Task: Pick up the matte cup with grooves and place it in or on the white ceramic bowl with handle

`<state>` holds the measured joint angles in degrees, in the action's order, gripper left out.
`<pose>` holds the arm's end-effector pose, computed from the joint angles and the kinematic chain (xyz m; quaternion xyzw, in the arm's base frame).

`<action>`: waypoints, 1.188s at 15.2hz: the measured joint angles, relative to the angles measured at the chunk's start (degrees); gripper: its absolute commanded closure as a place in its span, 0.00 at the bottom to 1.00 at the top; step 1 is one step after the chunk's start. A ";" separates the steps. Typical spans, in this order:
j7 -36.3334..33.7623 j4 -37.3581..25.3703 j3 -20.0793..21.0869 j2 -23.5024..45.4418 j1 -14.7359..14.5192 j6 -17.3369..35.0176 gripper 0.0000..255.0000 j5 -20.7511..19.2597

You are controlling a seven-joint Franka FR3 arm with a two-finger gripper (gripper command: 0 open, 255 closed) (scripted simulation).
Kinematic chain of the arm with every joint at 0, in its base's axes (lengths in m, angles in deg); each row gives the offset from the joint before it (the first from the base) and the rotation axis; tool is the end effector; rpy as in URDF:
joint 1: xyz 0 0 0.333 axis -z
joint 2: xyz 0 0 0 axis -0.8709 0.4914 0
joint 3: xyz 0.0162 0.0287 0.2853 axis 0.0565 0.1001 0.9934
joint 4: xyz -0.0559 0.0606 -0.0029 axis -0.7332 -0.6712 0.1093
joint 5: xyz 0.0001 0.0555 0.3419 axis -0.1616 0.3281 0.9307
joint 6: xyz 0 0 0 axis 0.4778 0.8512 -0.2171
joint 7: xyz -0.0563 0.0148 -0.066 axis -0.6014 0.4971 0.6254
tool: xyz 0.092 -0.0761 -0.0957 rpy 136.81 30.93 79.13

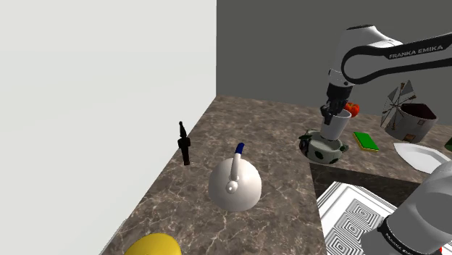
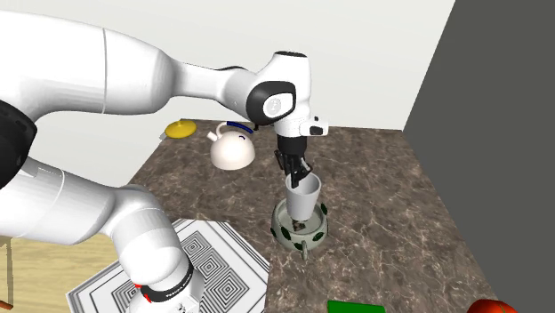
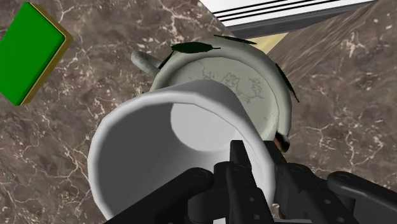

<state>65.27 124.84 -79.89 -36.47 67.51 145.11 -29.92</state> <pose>0.3400 -0.1097 0.4090 0.9954 -0.0796 -0.0157 0.0518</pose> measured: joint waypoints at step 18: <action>0.22 -6.37 0.98 -1.17 -0.46 -7.55 0.00 0.88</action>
